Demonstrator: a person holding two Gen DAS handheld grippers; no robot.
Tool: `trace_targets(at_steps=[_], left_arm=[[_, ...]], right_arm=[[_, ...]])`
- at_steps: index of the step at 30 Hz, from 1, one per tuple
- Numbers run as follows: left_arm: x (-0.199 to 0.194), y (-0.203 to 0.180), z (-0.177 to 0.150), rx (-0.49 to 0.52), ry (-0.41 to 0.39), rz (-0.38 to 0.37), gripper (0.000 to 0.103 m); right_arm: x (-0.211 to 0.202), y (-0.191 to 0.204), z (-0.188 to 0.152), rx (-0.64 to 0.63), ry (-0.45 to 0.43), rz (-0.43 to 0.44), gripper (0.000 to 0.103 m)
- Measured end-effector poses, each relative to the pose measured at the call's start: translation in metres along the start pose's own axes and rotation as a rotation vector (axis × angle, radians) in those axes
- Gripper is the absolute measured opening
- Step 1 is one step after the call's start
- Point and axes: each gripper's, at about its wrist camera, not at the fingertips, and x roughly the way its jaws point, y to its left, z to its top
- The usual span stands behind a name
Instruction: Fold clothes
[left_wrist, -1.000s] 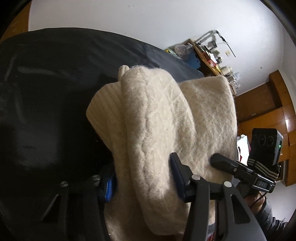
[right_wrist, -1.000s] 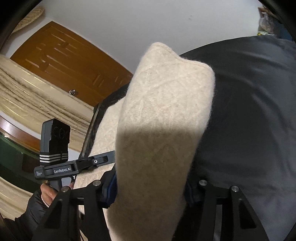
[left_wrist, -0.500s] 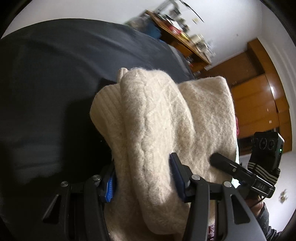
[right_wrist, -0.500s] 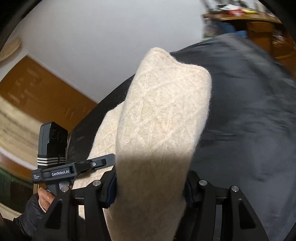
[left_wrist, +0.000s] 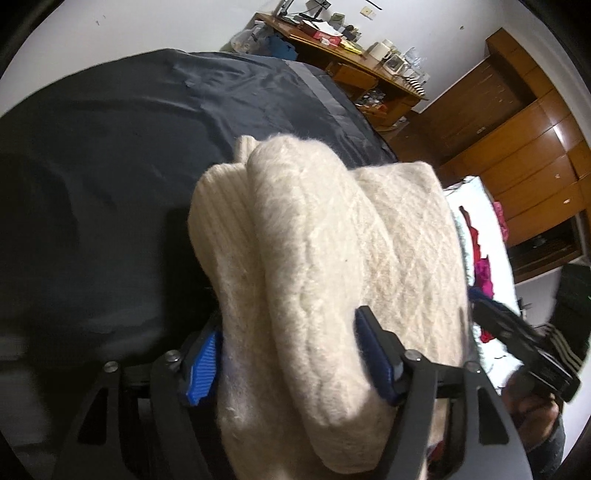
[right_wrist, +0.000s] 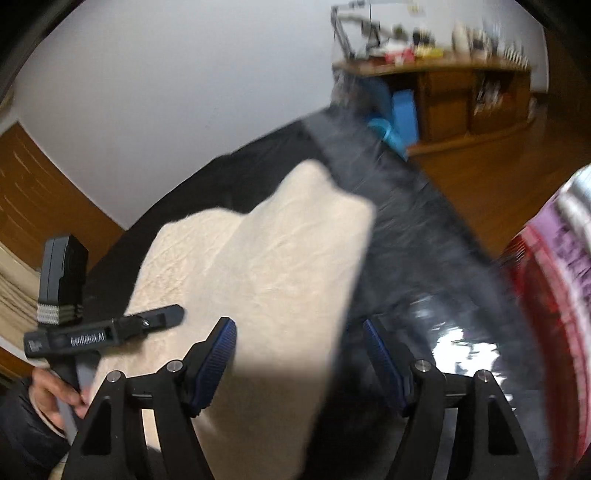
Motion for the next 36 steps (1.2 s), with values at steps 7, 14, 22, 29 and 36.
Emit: trace_targets(at_steps=[7, 14, 22, 29, 36], left_arm=[[-0.051, -0.018, 0.009, 0.124, -0.101, 0.128, 0.074], [-0.079, -0.036, 0.002, 0.233, -0.143, 0.126, 0.074], [-0.059, -0.012, 0.007, 0.147, -0.112, 0.133, 0.074], [-0.057, 0.008, -0.004, 0.097, -0.1, 0.148, 0.074], [-0.055, -0.005, 0.0, 0.116, -0.105, 0.145, 0.074]], right_arm=[[-0.027, 0.049, -0.009, -0.27, -0.095, 0.01, 0.073], [0.004, 0.11, -0.039, -0.398, -0.069, 0.039, 0.073], [0.064, 0.145, -0.038, -0.458, 0.006, -0.016, 0.073], [0.087, 0.163, -0.059, -0.562, -0.017, -0.144, 0.08], [0.071, 0.157, -0.058, -0.54, -0.014, -0.098, 0.081]])
